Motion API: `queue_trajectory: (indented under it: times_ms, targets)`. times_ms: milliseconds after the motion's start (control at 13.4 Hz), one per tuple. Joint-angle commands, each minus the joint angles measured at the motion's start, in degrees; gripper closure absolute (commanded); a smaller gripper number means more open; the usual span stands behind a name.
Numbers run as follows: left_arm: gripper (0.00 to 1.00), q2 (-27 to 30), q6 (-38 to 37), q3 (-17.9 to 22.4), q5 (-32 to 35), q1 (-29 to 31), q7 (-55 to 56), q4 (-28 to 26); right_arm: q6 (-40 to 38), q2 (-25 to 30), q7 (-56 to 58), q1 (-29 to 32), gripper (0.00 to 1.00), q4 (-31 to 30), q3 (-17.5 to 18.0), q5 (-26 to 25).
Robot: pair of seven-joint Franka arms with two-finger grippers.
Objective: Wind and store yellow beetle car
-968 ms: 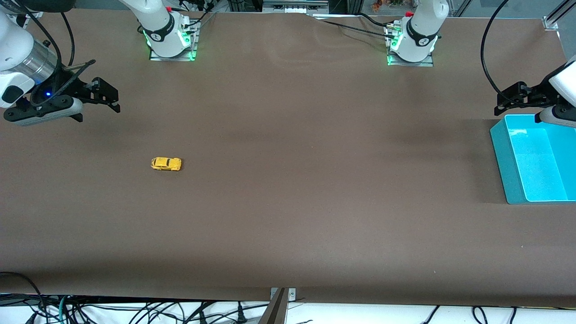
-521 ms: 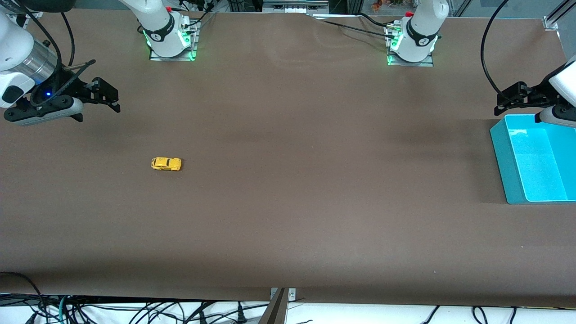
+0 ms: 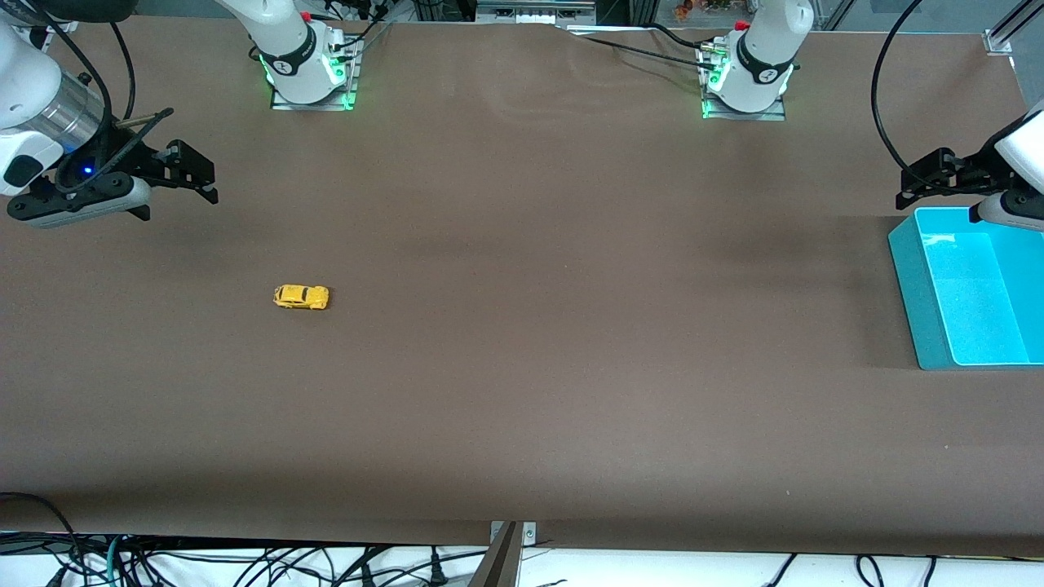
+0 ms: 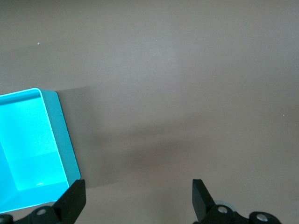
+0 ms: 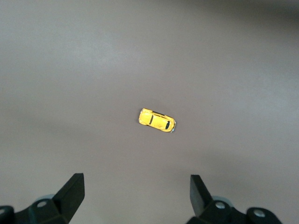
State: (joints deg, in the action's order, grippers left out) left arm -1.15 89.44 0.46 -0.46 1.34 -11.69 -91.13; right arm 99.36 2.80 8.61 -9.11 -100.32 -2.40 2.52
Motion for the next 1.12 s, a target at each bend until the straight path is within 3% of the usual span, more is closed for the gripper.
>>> queue_trajectory:
  times_ms: [0,1042]
  targets:
    - [0.0,0.2,-0.4,-0.1,-0.2,0.1,0.5,0.7,-1.2,-0.2,-0.3,0.2,0.0,1.0,0.1,-0.5]
    - [0.0,0.2,-0.4,-0.1,-0.2,0.1,0.5,0.7,-1.9,-0.8,-0.1,0.2,0.0,0.7,0.1,0.5]
